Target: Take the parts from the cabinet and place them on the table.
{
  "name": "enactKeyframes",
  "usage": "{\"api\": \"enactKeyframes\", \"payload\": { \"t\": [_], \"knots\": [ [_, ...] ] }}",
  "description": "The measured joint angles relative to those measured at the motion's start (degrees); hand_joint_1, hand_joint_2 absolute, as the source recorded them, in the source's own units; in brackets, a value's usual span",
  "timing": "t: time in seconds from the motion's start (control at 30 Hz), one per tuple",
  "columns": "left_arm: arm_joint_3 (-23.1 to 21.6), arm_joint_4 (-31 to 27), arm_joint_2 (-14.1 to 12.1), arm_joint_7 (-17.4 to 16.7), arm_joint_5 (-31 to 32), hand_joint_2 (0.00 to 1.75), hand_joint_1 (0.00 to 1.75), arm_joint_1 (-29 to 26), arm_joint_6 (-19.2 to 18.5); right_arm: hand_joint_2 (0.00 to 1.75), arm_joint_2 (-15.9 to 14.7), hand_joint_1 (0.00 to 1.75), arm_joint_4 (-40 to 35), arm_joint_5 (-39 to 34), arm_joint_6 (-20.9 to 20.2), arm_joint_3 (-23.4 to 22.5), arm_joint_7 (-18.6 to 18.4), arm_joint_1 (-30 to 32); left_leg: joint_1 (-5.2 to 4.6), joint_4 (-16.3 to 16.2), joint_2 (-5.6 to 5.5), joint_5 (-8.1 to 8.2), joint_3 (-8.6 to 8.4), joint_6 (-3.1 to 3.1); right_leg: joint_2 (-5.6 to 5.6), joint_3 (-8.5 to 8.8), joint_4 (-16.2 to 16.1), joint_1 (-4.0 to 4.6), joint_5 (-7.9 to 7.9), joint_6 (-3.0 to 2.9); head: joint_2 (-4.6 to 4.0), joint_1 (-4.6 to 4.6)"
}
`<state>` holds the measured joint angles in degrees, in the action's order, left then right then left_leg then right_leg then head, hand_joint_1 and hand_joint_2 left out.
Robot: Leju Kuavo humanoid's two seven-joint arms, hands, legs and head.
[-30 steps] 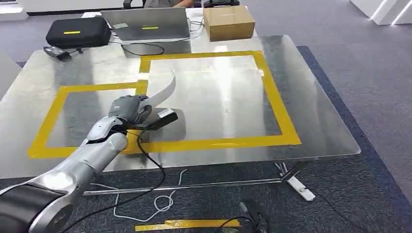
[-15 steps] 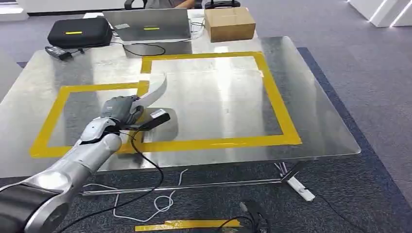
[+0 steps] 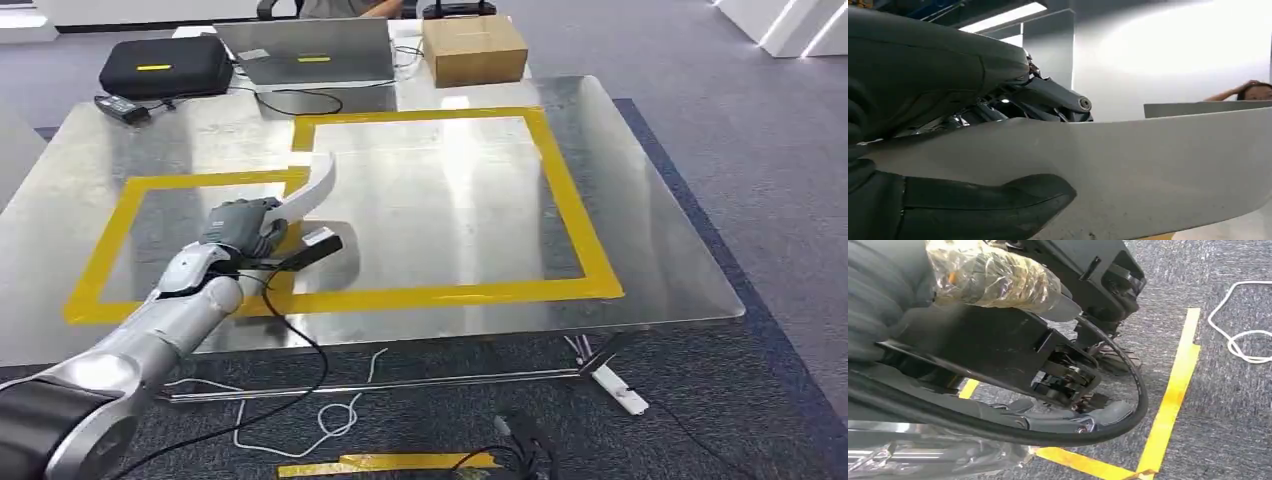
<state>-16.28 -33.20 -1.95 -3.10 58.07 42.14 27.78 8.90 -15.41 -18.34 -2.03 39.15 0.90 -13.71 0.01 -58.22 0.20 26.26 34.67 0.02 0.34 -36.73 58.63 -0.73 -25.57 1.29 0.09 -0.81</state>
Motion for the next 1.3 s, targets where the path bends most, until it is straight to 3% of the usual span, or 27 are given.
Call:
{"api": "enactKeyframes", "payload": {
  "t": [0.67, 1.03, 1.07, 1.3],
  "knots": [
    [4.7, 2.3, -6.6, -0.6, 2.4, 1.75, 1.75, -1.4, 5.1, 1.75, 0.0, 0.0, 0.0, 0.3, 0.0, -0.7, 0.2, 0.3, 0.01, 0.0, 0.0, 0.0, 0.0, 0.0, 0.0, 0.0, 0.0, 0.02, 0.0, 0.0, 0.0, 0.0],
    [5.6, 4.0, -9.5, -2.2, 4.4, 1.75, 1.75, -1.6, 5.9, 1.75, 0.0, 0.0, 0.0, 1.2, -0.6, -1.1, -0.2, 0.2, 0.01, 0.0, 0.02, 0.0, 0.01, -0.01, 0.05, 0.01, 0.0, 0.02, 0.0, 0.0, 0.0, 0.02],
    [5.9, 4.1, -10.1, -2.2, 4.2, 1.75, 0.0, -1.7, 6.0, 0.0, 0.2, 0.0, 0.0, 1.6, -0.9, -1.1, -0.5, 0.1, 0.02, 0.0, 0.05, 0.01, 0.0, -0.02, 0.1, -0.01, 0.0, 0.02, 0.0, 0.0, 0.0, 0.02],
    [9.1, 4.8, -14.0, 2.6, 1.2, 1.75, 0.0, -2.3, 6.0, 0.0, 1.3, 0.0, 0.0, 2.4, -1.4, -1.0, -1.7, -1.5, 0.06, 0.0, 0.02, 0.01, -0.02, -0.07, -0.01, -0.02, 0.0, 0.07, -0.03, -0.05, 0.0, 0.0]
  ]
}}
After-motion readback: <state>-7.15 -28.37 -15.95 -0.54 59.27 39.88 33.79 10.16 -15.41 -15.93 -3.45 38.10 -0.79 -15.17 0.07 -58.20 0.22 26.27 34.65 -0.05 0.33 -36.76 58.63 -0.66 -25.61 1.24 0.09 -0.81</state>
